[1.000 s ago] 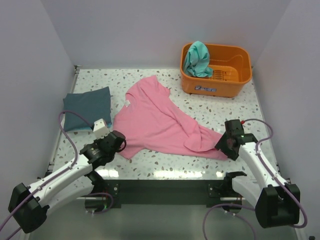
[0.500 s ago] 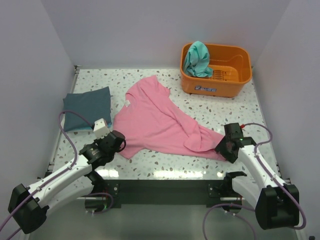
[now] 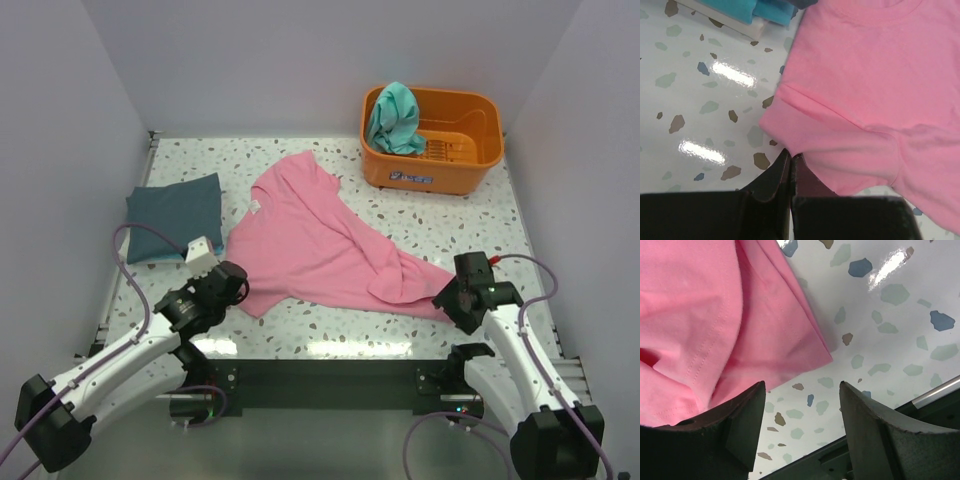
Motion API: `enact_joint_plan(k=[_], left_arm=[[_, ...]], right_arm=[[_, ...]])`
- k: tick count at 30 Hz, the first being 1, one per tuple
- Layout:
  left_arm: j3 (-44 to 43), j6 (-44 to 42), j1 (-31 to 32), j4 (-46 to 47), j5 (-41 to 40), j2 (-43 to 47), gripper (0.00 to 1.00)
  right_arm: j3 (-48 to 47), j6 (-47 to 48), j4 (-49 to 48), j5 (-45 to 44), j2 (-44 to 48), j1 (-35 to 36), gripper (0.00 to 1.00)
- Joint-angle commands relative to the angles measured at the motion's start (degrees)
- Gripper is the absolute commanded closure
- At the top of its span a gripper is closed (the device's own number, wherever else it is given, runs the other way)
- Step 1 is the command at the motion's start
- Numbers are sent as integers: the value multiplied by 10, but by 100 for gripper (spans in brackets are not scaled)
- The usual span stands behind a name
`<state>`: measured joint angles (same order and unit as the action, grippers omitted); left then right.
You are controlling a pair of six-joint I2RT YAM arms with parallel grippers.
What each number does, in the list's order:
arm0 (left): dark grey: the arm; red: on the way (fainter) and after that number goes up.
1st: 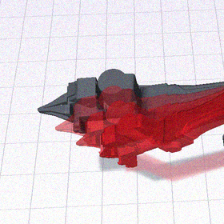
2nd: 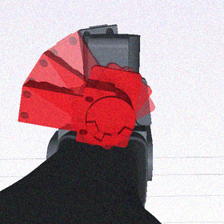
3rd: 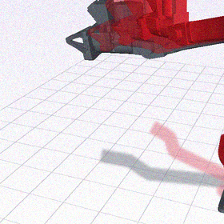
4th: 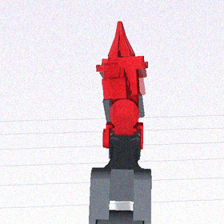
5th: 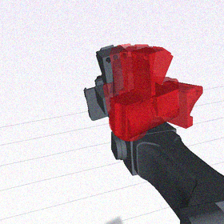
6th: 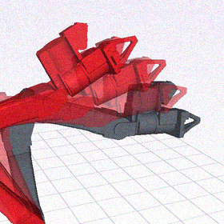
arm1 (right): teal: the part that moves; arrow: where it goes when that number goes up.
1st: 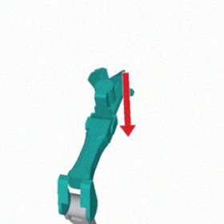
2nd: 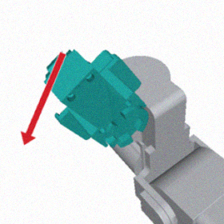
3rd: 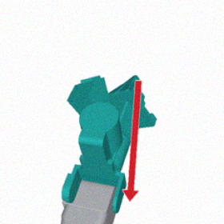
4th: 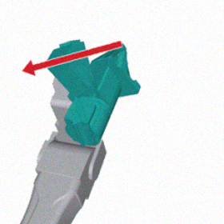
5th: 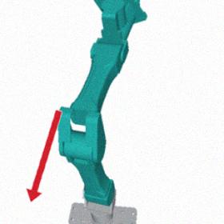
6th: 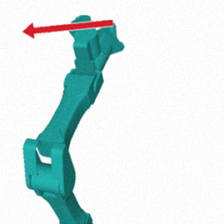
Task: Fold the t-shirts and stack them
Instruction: Flatten the tshirt out
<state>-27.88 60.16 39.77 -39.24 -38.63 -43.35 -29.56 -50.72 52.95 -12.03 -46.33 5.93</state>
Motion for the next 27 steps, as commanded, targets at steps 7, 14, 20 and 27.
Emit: enact_joint_plan(k=[7, 14, 20, 27], left_arm=[[-3, -20, -2, 29, -4, 13, 100], [-6, -15, -2, 24, -2, 14, 100], [-30, -16, -3, 13, -3, 22, 100], [-146, -79, -2, 22, -22, 65, 100]], right_arm=[[28, -33, -49, 0, -39, -1, 37], [57, -34, -107, -11, -58, -1, 50], [57, -5, -151, 15, -40, -1, 95], [-112, 76, -95, -47, 40, 0, 100]])
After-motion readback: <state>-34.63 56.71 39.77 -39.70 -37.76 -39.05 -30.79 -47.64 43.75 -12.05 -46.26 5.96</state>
